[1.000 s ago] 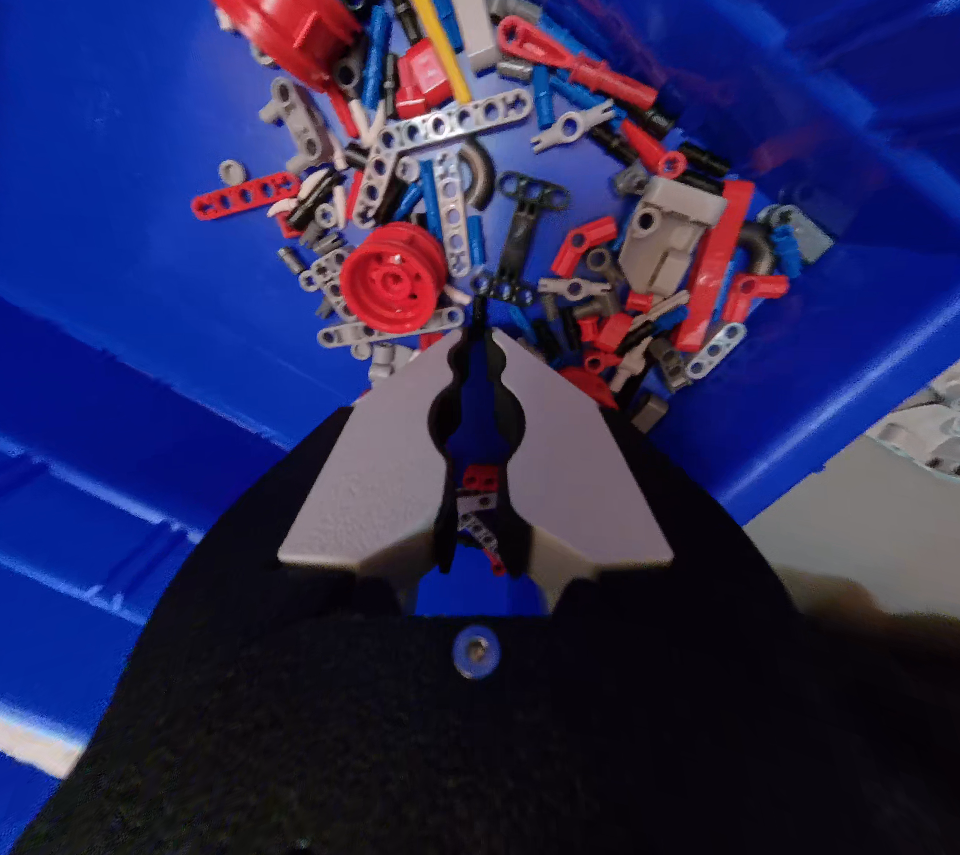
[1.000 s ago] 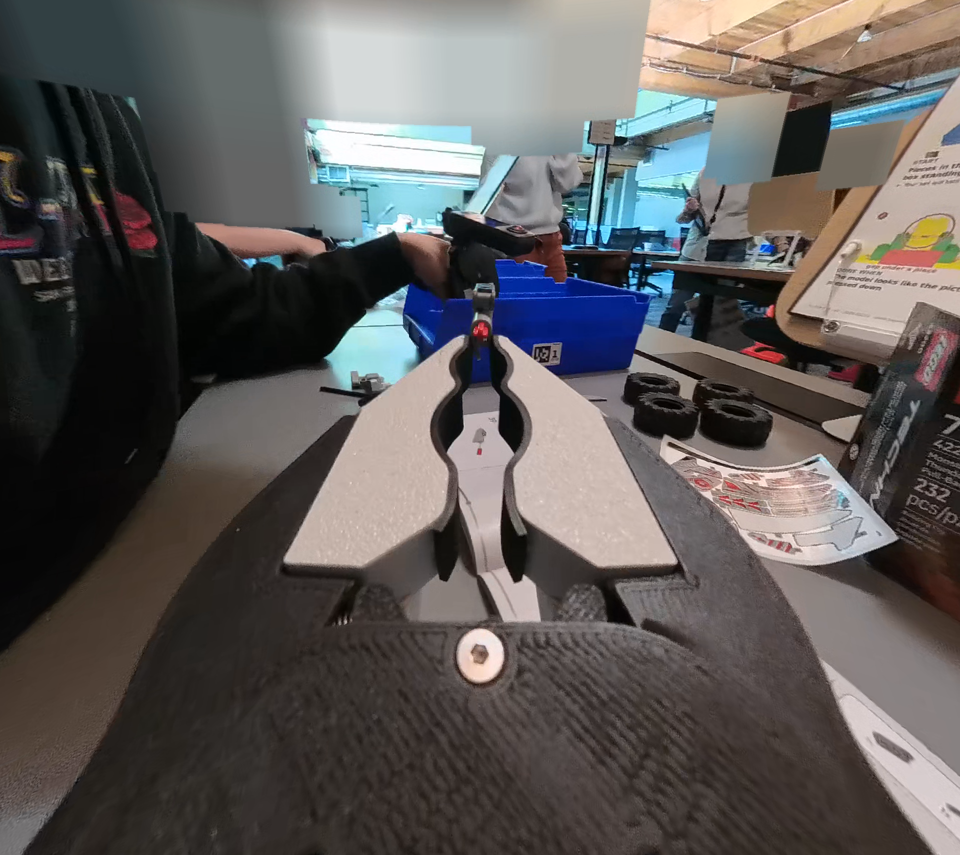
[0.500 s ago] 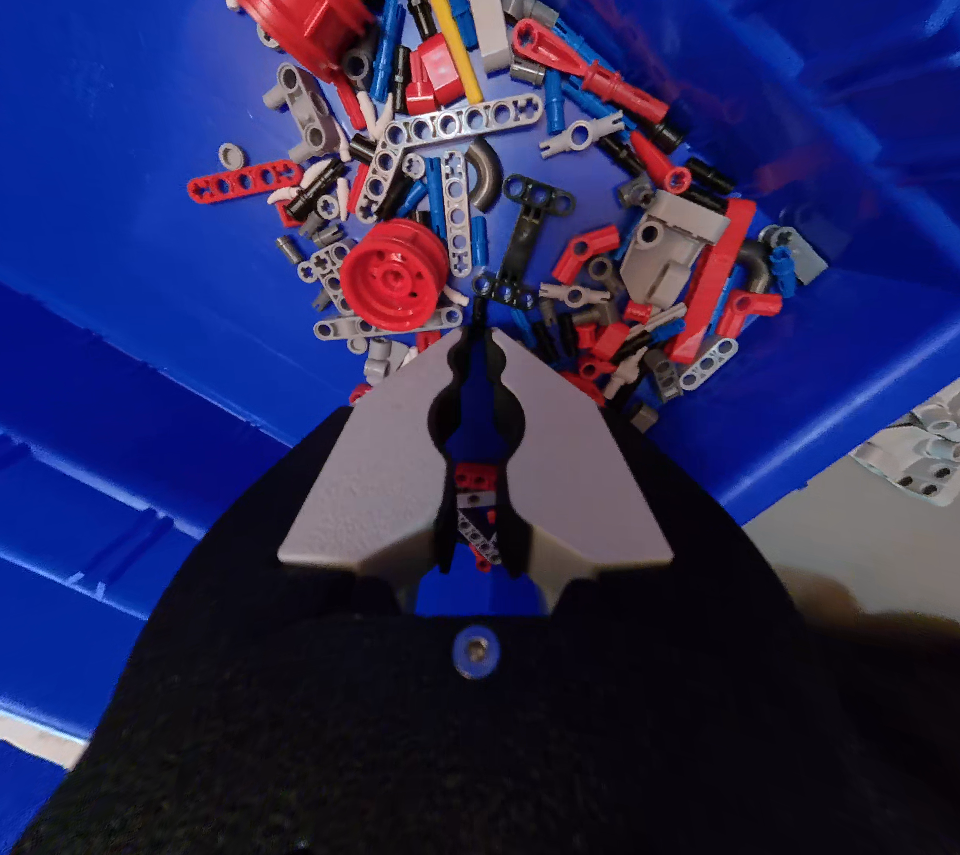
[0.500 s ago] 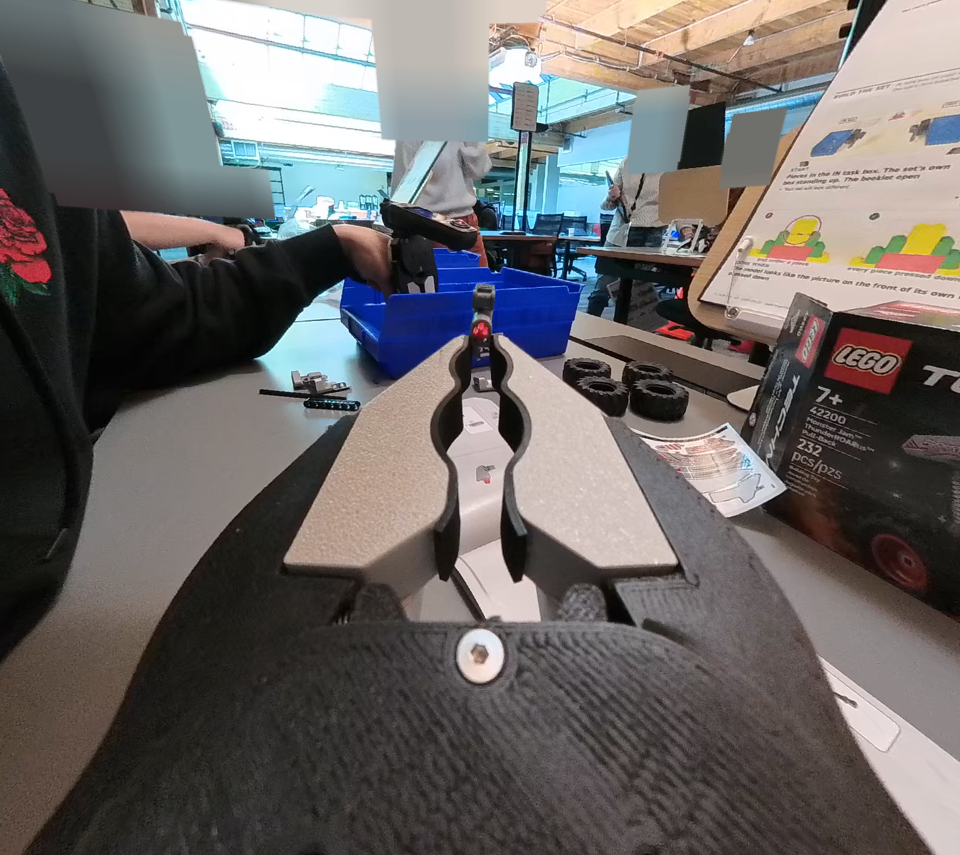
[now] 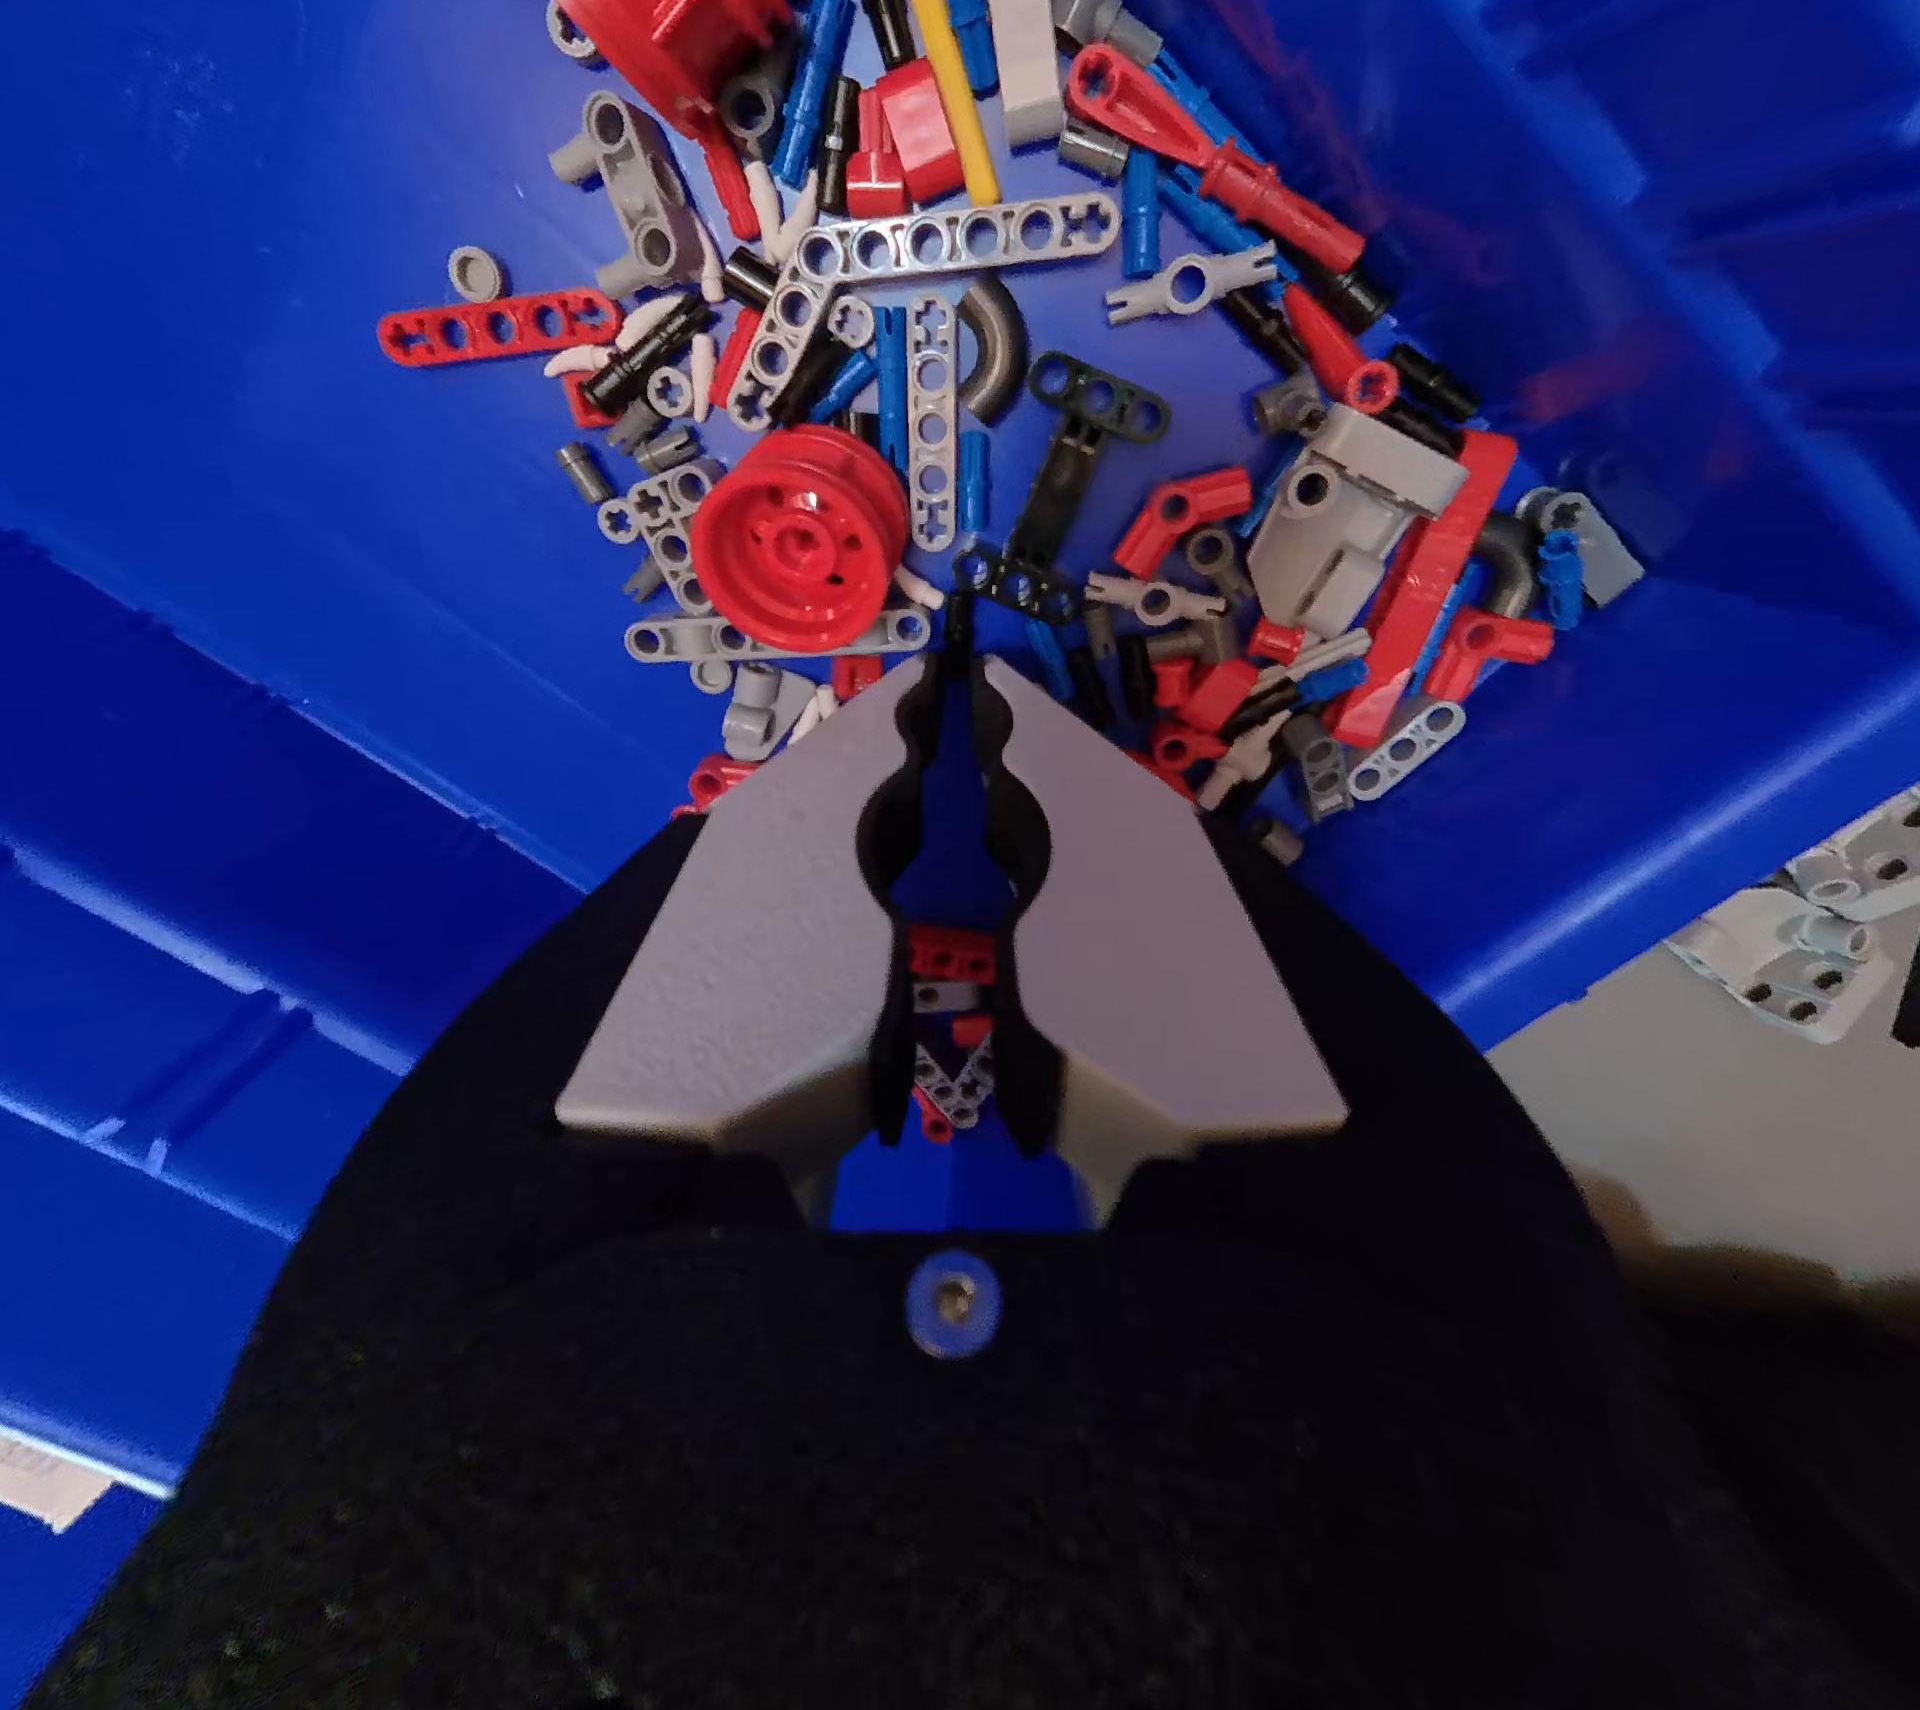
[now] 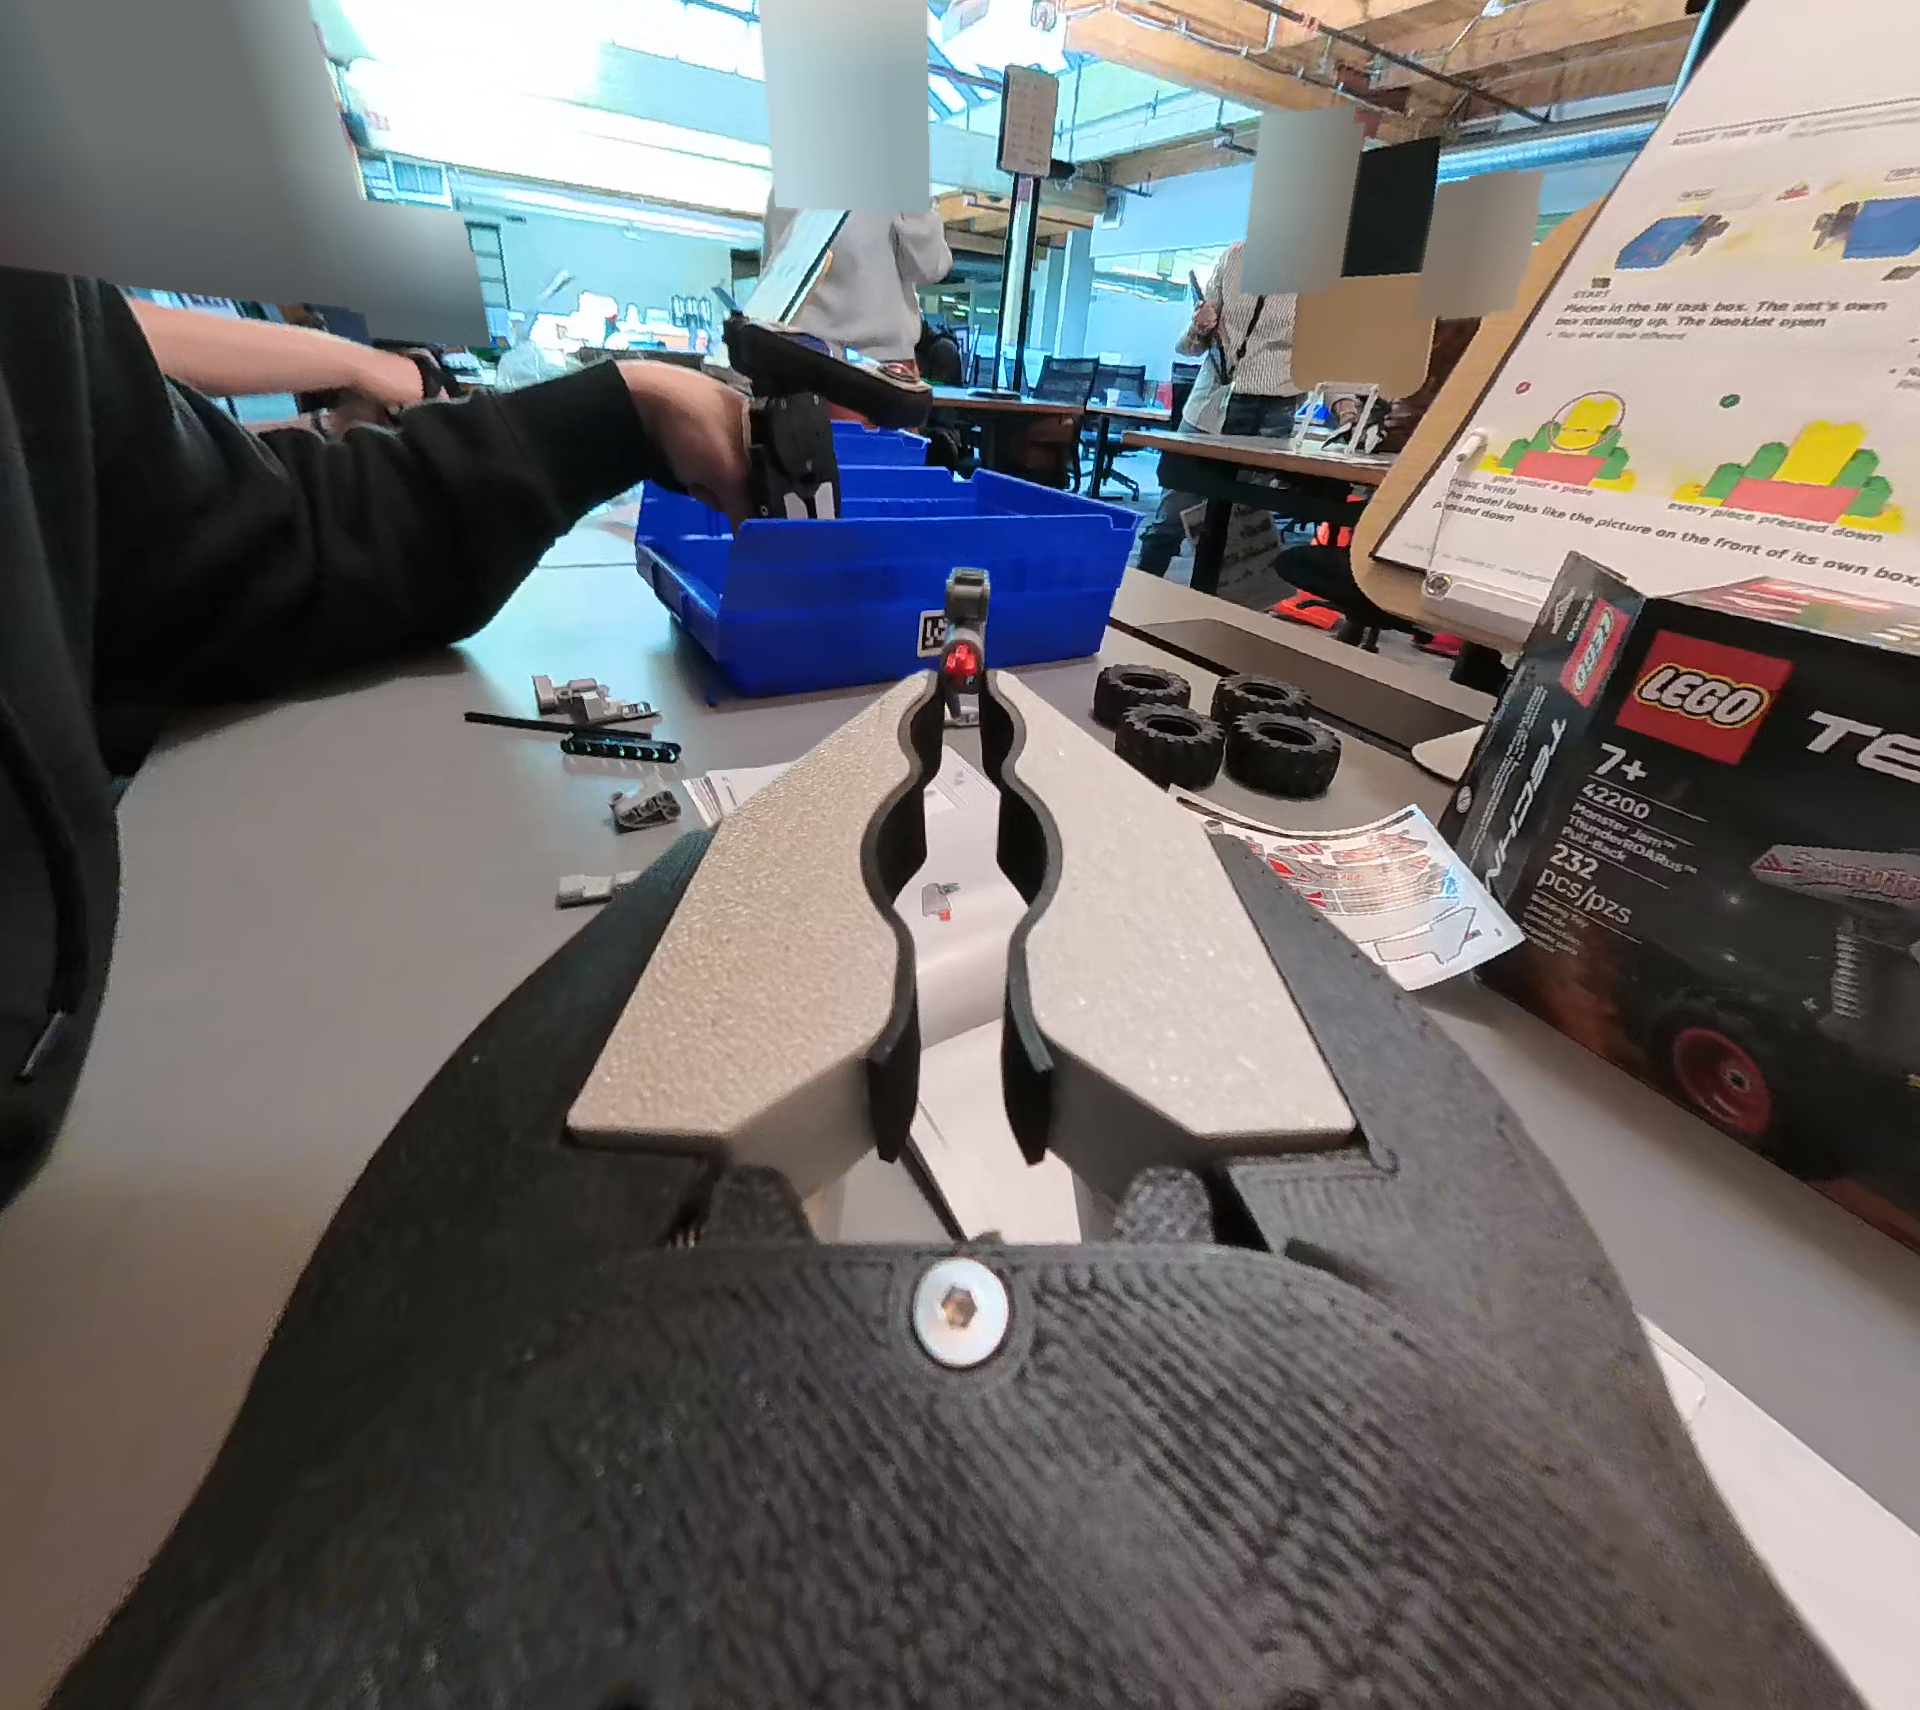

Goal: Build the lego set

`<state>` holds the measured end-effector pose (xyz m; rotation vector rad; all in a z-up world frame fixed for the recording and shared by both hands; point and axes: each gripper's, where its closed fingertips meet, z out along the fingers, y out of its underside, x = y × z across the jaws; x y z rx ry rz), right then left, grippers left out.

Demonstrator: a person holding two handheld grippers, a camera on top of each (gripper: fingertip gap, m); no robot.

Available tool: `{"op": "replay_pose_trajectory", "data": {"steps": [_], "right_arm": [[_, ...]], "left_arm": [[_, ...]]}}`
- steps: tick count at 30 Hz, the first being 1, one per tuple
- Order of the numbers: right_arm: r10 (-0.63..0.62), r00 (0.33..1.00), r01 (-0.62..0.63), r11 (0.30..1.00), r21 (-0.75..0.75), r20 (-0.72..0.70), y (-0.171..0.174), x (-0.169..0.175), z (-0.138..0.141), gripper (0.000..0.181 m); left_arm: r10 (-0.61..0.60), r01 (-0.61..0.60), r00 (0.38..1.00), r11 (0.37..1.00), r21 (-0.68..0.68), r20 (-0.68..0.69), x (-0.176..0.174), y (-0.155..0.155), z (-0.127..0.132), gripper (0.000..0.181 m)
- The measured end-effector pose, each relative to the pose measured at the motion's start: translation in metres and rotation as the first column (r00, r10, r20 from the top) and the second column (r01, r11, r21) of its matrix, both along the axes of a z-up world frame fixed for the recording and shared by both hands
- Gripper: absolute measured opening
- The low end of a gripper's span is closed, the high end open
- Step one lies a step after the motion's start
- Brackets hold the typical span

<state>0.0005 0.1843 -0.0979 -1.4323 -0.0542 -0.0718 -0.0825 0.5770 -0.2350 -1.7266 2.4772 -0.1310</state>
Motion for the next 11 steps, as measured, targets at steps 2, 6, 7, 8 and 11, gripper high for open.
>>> {"op": "replay_pose_trajectory", "data": {"steps": [2,6,7,8,11], "right_arm": [[-0.004,1.0,0.004,1.0,-0.018,0.012,0.0014,-0.0004,-0.0023,0.005],[0.002,0.999,-0.001,0.999,-0.043,0.036,0.0039,-0.0034,-0.0057,0.005],[0.004,0.999,-0.002,0.999,-0.049,0.041,0.0047,-0.0041,-0.0066,0.005],[0.005,0.999,-0.002,0.999,-0.054,0.046,0.0053,-0.0048,-0.0073,0.005],[0.0,0.998,0.004,0.998,-0.065,0.058,0.0062,-0.005,-0.0089,0.005]], "left_arm": [[0.005,-0.005,1.0,1.0,0.007,-0.003,-0.0001,0.0,0.0,0.002],[0.005,-0.005,1.0,1.0,0.02,-0.008,-0.0005,0.0001,0.0001,0.003],[0.005,-0.005,1.0,1.0,0.023,-0.009,-0.0004,0.0001,0.0001,0.003],[0.006,-0.005,1.0,1.0,0.025,-0.009,-0.0005,0.0001,0.0002,0.002],[0.012,-0.011,1.0,1.0,0.025,-0.01,-0.0004,0.0001,0.0001,0.002]]}}
